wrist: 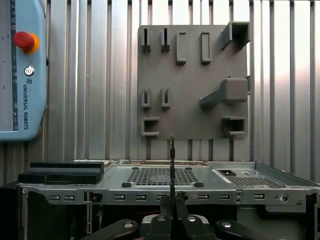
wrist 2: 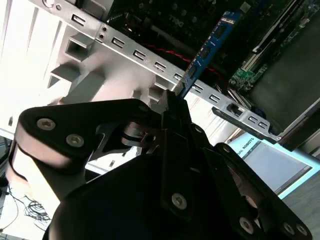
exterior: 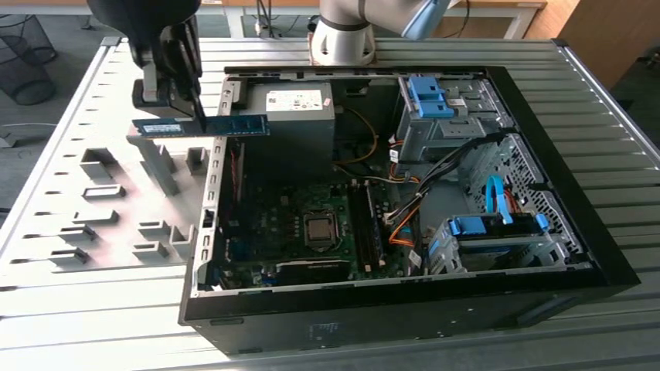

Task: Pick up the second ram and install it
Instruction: 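Pick up the second ram and move it above second insertion slot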

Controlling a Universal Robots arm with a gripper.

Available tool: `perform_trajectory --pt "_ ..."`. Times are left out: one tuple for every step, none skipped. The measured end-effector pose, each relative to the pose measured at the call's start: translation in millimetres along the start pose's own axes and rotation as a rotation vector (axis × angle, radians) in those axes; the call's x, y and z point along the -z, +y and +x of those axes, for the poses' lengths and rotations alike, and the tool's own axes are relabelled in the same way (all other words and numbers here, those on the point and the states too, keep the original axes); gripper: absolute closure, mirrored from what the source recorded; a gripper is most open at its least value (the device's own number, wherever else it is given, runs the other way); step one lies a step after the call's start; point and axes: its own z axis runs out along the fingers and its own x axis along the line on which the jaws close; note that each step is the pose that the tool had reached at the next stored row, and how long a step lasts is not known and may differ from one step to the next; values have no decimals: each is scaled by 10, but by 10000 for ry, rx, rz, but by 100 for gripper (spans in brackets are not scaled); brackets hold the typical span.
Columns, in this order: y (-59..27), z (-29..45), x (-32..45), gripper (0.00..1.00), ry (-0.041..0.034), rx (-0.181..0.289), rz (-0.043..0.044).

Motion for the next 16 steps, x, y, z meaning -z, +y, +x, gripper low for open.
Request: perform_trajectory --pt "-17 0 0 86 0 0 0" --pt "-31 0 0 86 0 0 0" --pt "-44 0 1 86 1 -1 -1" --pt "-58 0 1 86 1 0 -1" --pt "-73 0 0 86 0 0 0" --pt "-87 0 0 86 0 0 0" --pt "-101 -1 1 86 0 0 0" --pt "-117 -1 0 86 -1 0 0" --pt "-133 -1 1 86 0 0 0" --pt "-149 -1 1 86 0 0 0" --pt "-166 -1 1 86 0 0 0" --pt "-183 -1 1 86 0 0 0" --pt "-200 -1 1 86 0 -1 0" --pt "-216 -1 1 86 0 0 0" --pt "-235 -1 1 86 -1 -1 0" --pt "-253 -2 2 86 0 0 0"
